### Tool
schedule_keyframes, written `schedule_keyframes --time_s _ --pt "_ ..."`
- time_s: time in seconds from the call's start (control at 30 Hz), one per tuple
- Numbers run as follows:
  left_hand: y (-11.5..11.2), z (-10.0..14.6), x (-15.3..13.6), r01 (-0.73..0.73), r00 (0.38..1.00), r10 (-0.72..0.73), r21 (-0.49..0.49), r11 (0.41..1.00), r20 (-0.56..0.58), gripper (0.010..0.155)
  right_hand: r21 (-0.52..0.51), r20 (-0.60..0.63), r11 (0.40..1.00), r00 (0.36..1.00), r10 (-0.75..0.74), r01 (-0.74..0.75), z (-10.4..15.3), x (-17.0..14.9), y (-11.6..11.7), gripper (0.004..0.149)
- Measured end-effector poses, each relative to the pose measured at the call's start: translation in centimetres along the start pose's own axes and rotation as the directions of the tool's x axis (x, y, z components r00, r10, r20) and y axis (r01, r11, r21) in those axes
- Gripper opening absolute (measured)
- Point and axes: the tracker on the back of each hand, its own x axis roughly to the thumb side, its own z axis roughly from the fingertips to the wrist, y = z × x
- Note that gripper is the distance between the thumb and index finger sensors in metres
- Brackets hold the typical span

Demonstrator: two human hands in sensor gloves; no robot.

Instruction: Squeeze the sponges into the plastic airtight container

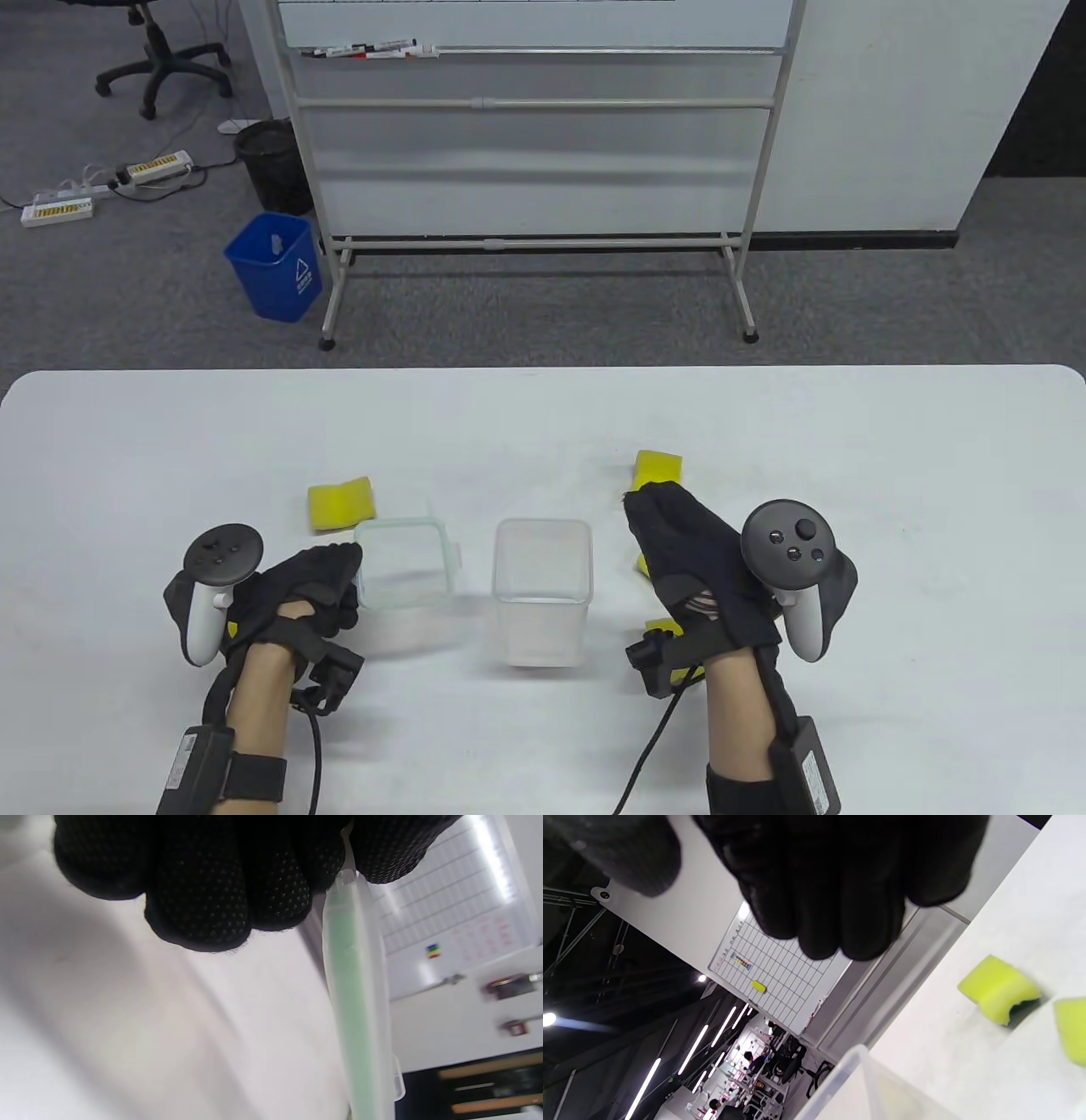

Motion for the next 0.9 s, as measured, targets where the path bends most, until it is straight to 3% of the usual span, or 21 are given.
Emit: schedule_keyframes --time_s 0.17,0.3,0.5,0.67,0.8,0.9 --pt "-2.0 -1.1 -0.7 0.247 0.964 -0.250 -0.053 0.968 -0.085 0.043 0.014 0.000 1.000 1.000 0.006 -0.006 0.0 0.0 0.2 0.070" --pt "-2.9 -1.0 0.2 0.435 0.896 -0.430 0.022 0.900 -0.112 0.045 0.012 -0.009 1.000 1.000 0.011 -0.011 -0.1 -0.2 0.2 0.070" --pt "-3.4 -1.1 0.6 0.629 0.774 -0.604 0.123 0.768 -0.189 0.047 0.019 -0.018 1.000 1.000 0.021 -0.021 -0.1 -0.2 0.2 0.070" --pt "-3.8 -1.1 0.8 0.747 0.662 -0.703 0.147 0.649 -0.261 0.052 0.025 -0.018 0.999 0.999 0.031 -0.031 -0.1 -0.2 0.3 0.070" --pt "-3.5 -0.2 1.5 0.751 0.659 -0.700 0.175 0.637 -0.275 0.054 0.029 -0.021 0.999 0.999 0.033 -0.032 -0.2 -0.2 0.3 0.070" --pt "-1.9 1.3 2.6 0.711 0.704 -0.666 0.259 0.654 -0.249 0.054 0.029 -0.022 0.999 0.999 0.030 -0.029 -0.2 -0.2 0.3 0.070"
